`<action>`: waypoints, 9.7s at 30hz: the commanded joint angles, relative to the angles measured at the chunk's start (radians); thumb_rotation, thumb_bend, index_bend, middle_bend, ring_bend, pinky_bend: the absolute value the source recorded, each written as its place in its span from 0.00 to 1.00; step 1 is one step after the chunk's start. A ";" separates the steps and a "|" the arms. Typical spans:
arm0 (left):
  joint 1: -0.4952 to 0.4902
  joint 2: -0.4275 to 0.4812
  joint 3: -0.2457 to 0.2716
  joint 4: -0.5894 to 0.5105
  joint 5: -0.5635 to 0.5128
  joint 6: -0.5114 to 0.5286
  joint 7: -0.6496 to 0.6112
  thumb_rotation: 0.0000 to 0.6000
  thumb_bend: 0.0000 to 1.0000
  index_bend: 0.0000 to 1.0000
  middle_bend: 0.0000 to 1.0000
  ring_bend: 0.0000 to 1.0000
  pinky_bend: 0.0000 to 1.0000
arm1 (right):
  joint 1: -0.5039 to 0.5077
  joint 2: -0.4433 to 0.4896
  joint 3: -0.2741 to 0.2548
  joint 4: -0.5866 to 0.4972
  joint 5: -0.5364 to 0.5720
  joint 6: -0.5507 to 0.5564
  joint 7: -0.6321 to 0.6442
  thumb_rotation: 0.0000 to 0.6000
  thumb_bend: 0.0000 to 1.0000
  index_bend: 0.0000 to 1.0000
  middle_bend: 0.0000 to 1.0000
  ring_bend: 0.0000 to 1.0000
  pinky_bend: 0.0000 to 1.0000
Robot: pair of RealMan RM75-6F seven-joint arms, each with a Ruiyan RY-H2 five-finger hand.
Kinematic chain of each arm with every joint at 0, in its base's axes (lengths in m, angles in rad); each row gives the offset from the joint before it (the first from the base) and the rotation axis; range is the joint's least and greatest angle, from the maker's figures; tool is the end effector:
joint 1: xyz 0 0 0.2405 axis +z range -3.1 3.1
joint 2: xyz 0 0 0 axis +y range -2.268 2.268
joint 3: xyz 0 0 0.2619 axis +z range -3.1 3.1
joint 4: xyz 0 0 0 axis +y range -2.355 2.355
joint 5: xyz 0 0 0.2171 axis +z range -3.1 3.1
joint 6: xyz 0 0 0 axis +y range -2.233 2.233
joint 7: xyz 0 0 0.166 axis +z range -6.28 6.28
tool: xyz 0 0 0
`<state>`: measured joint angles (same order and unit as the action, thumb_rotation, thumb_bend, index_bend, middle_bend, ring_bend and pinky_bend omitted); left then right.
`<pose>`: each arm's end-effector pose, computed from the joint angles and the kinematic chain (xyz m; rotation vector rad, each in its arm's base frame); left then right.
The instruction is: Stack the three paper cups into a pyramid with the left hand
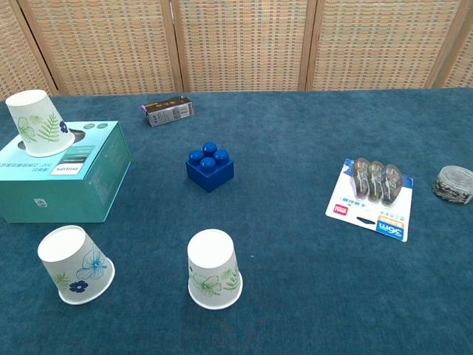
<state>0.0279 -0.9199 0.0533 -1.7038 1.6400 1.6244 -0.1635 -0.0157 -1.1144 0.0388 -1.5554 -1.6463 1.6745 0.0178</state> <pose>-0.3108 0.1456 0.2058 -1.3956 -0.9489 -0.9564 -0.3146 -0.1674 0.1781 1.3693 -0.7454 0.9864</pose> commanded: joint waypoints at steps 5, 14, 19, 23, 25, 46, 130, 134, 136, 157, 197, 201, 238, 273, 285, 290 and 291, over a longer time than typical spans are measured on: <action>0.009 0.002 0.006 -0.015 0.008 0.003 0.026 1.00 0.24 0.00 0.00 0.00 0.00 | -0.004 0.008 0.000 0.003 0.002 0.006 0.023 1.00 0.00 0.00 0.00 0.00 0.00; -0.117 -0.002 0.007 -0.152 0.153 -0.171 0.282 1.00 0.00 0.00 0.00 0.00 0.00 | 0.003 0.021 0.006 -0.011 0.005 -0.003 0.039 1.00 0.00 0.00 0.00 0.00 0.00; -0.260 -0.050 -0.043 -0.291 0.162 -0.408 0.534 1.00 0.00 0.00 0.00 0.00 0.00 | 0.002 0.027 0.009 -0.012 0.012 -0.003 0.054 1.00 0.00 0.00 0.00 0.00 0.00; -0.391 -0.137 -0.091 -0.314 0.103 -0.612 0.637 1.00 0.00 0.00 0.00 0.00 0.00 | 0.002 0.030 0.009 -0.009 0.018 -0.008 0.064 1.00 0.00 0.00 0.00 0.00 0.00; -0.428 -0.189 -0.112 -0.301 0.053 -0.668 0.673 1.00 0.00 0.00 0.00 0.00 0.01 | 0.002 0.030 0.008 -0.008 0.019 -0.011 0.067 1.00 0.00 0.00 0.00 0.00 0.00; -0.643 -0.603 -0.171 -0.087 -0.181 -0.809 0.907 1.00 0.00 0.19 0.16 0.22 0.27 | 0.005 0.048 0.027 0.005 0.068 -0.033 0.141 1.00 0.00 0.00 0.00 0.00 0.00; -0.621 -0.448 0.012 -0.080 -0.231 -0.636 0.818 1.00 0.12 0.23 0.16 0.16 0.19 | -0.003 0.058 0.024 -0.008 0.054 -0.021 0.157 1.00 0.00 0.00 0.00 0.00 0.00; -0.625 -0.422 0.011 -0.109 -0.230 -0.646 0.778 1.00 0.12 0.00 0.00 0.00 0.06 | -0.003 0.058 0.023 -0.009 0.054 -0.021 0.154 1.00 0.00 0.00 0.00 0.00 0.00; -0.623 -0.412 0.014 -0.116 -0.216 -0.640 0.765 1.00 0.12 0.00 0.00 0.00 0.05 | -0.003 0.058 0.023 -0.010 0.053 -0.022 0.153 1.00 0.00 0.00 0.00 0.00 0.00; -0.613 -0.169 -0.174 -0.243 -0.168 -0.434 0.508 1.00 0.12 0.00 0.00 0.00 0.04 | -0.003 0.056 0.022 -0.012 0.053 -0.024 0.146 1.00 0.00 0.00 0.00 0.00 0.00; -0.716 -0.295 -0.228 0.176 -0.654 -0.642 0.513 1.00 0.12 0.38 0.45 0.46 0.38 | 0.017 0.036 0.027 -0.004 0.083 -0.073 0.101 1.00 0.00 0.00 0.00 0.00 0.00; -0.711 -0.305 -0.229 0.184 -0.644 -0.620 0.513 1.00 0.12 0.42 0.48 0.48 0.40 | 0.018 0.035 0.027 -0.005 0.083 -0.073 0.100 1.00 0.00 0.00 0.00 0.00 0.00; -0.605 -0.189 -0.046 -0.215 -0.030 -0.574 0.444 1.00 0.12 0.42 0.48 0.48 0.40 | 0.015 0.036 0.022 -0.009 0.076 -0.067 0.095 1.00 0.00 0.00 0.00 0.00 0.00; -0.589 -0.204 -0.015 -0.239 -0.045 -0.609 0.565 1.00 0.12 0.41 0.31 0.30 0.25 | 0.010 0.046 0.026 -0.009 0.079 -0.058 0.121 1.00 0.00 0.00 0.00 0.00 0.00; -0.562 -0.091 -0.020 -0.332 -0.049 -0.553 0.504 1.00 0.12 0.00 0.00 0.00 0.05 | 0.008 0.046 0.024 -0.009 0.075 -0.055 0.118 1.00 0.00 0.00 0.00 0.00 0.00; -0.466 0.000 -0.035 -0.345 -0.044 -0.370 0.379 1.00 0.12 0.00 0.00 0.00 0.00 | 0.008 0.046 0.023 -0.013 0.072 -0.055 0.116 1.00 0.00 0.00 0.00 0.00 0.00; -0.442 0.011 -0.037 -0.341 -0.049 -0.329 0.359 1.00 0.12 0.00 0.00 0.00 0.00 | 0.008 0.047 0.022 -0.014 0.071 -0.054 0.116 1.00 0.00 0.00 0.00 0.00 0.00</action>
<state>-0.4837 -0.9647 0.0270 -2.0386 1.5907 1.1857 0.2723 -0.0076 -1.0679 0.0610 -1.5689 -1.5757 1.6201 0.1338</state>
